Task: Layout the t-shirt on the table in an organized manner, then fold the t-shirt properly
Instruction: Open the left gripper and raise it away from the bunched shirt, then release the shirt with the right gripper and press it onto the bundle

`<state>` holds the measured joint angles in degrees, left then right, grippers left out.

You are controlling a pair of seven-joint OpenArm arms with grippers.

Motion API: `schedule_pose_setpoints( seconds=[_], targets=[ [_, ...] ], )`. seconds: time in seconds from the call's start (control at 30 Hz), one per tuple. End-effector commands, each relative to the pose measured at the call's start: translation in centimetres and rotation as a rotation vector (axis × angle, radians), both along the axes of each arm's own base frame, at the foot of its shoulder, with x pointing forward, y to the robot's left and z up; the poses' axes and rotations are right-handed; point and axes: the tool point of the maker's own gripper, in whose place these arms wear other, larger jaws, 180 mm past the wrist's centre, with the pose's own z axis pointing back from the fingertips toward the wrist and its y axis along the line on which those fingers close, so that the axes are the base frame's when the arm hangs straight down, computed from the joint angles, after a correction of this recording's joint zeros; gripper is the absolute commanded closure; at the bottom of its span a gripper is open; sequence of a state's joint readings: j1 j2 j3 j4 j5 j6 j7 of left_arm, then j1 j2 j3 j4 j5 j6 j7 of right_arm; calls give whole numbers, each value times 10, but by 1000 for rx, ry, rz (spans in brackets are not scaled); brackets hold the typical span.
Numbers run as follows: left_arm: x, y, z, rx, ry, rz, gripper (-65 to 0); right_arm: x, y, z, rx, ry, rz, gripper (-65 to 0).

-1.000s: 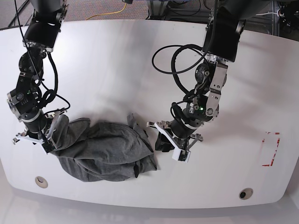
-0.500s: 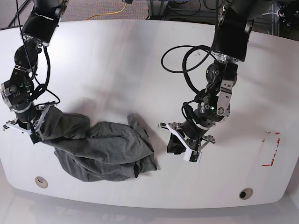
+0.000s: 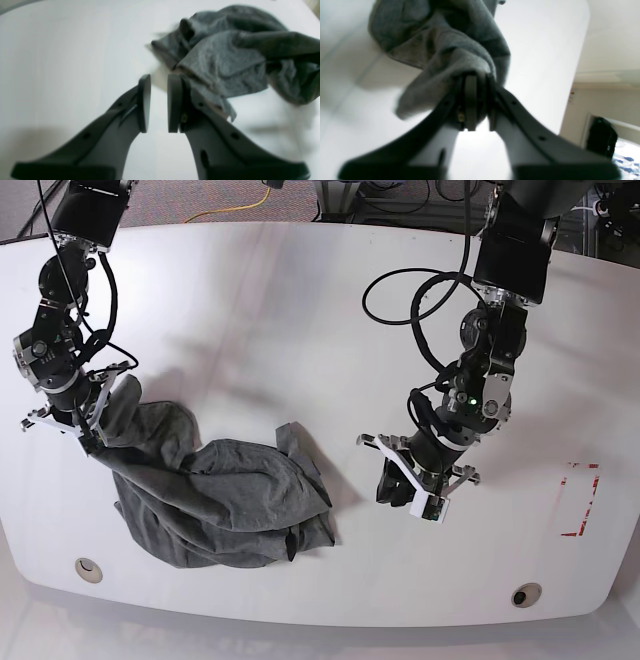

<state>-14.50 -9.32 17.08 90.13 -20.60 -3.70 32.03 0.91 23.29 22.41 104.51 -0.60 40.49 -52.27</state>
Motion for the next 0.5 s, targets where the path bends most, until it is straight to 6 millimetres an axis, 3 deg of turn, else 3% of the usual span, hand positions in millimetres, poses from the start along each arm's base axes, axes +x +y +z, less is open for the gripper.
schedule_pose_setpoints(
  seconds=[0.0,0.2,0.33,0.4,0.47],
  targets=[
    [4,3,21,-6,-71,-3,-107,3,-4,11,-15,-35,4,-179],
    [2,28,24,38,-87,22,-107,2,-3,11,-16,-36,7,-436],
    [4,64,25,35,-89,110,-107,5,1,22,-26,-67,19,-591],
    [7,83,34,24,-109,163,-107,7,6,30,-34,-90,36,-645],
    [9,100,44,16,-133,206,-107,8,13,35,-32,-109,51,-650]
  ],
)
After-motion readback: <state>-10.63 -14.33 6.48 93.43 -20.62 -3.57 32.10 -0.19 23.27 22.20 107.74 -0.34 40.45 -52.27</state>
